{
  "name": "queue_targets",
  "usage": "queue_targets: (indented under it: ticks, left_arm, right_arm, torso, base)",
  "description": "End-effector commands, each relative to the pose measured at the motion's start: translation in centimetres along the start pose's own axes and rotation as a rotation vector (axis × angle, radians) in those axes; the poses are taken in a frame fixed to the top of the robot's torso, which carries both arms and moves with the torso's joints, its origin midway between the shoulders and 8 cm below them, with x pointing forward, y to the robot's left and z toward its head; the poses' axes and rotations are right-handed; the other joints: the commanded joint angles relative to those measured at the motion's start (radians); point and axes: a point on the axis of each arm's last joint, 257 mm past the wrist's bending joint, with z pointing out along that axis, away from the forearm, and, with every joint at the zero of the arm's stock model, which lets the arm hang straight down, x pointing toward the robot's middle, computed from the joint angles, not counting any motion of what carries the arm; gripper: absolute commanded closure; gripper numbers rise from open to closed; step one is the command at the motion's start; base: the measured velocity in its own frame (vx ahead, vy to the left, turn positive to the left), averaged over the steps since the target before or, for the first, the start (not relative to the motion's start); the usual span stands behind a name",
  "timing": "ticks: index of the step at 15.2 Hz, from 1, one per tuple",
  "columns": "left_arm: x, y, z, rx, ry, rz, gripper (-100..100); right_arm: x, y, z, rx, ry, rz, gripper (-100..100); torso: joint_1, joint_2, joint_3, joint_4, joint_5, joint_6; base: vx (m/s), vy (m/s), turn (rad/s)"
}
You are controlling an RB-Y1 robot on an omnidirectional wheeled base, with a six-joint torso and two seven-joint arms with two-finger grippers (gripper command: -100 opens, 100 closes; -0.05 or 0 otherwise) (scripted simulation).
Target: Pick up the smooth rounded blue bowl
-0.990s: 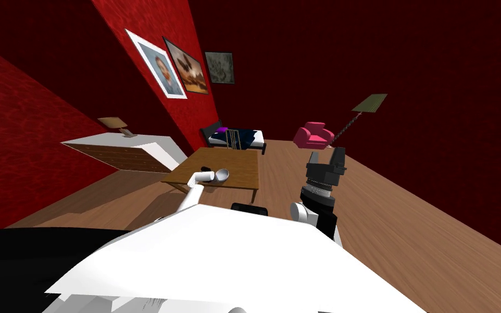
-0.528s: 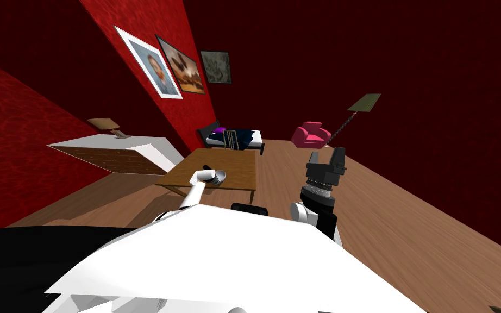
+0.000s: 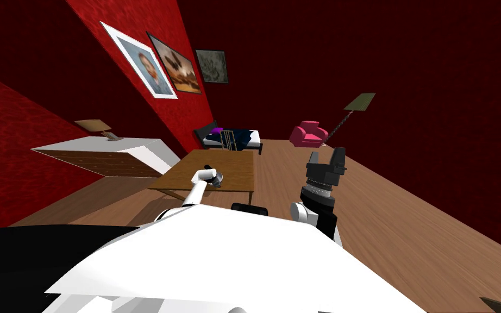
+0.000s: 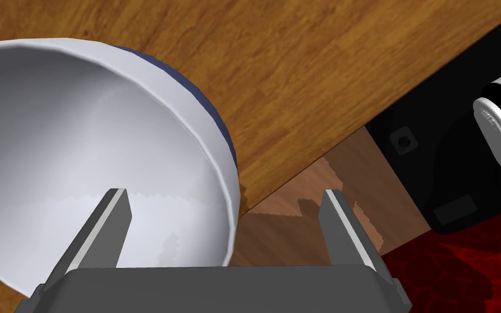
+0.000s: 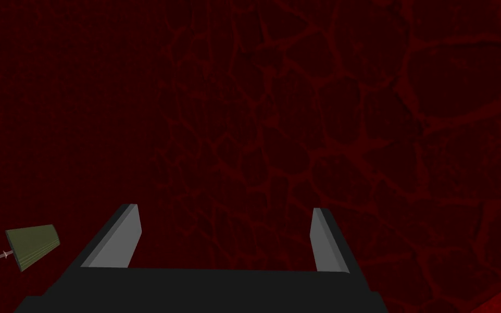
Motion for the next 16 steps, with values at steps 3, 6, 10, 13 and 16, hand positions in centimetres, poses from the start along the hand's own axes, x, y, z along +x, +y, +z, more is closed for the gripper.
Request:
queue_targets:
  ticks: [3, 6, 10, 13, 16]
  left_arm:
    - [-0.4, 0.7, 1.4, 0.005, 0.004, -0.011, -100]
    - [-0.4, 0.6, 1.3, 0.004, 0.003, -0.010, 100]
    - [-0.4, 0.7, 1.3, 0.003, 0.003, -0.009, 100]
    - [0.0, 0.0, 0.1, 0.003, 0.002, -0.001, 100]
    - [0.2, -0.1, -0.1, 0.004, 0.002, 0.002, 100]
  right_arm:
    - [0.0, 0.0, 0.0, 0.000, 0.000, 0.000, 0]
    - [0.0, 0.0, 0.0, 0.000, 0.000, 0.000, 0]
    - [0.0, 0.0, 0.0, 0.000, 0.000, 0.000, 0]
    - [0.0, 0.0, 0.0, 0.000, 0.000, 0.000, 0]
    - [0.0, 0.0, 0.0, 0.000, 0.000, 0.000, 0]
  torso:
    - [0.002, 0.001, 0.000, 0.000, 0.000, 0.000]
    - [0.002, 0.001, 0.000, 0.000, 0.000, 0.000]
    - [0.001, 0.001, 0.001, 0.001, 0.000, 0.000]
    - [-0.001, 0.003, 0.002, 0.001, -0.001, -0.001]
    - [-0.003, 0.004, 0.003, 0.002, -0.002, -0.001]
  base:
    - [0.010, 0.030, -0.041]
    - [0.011, 0.021, -0.015]
    - [0.000, 0.000, 0.000]
    - [-0.014, -0.026, 0.056]
    - [-0.015, -0.028, 0.027]
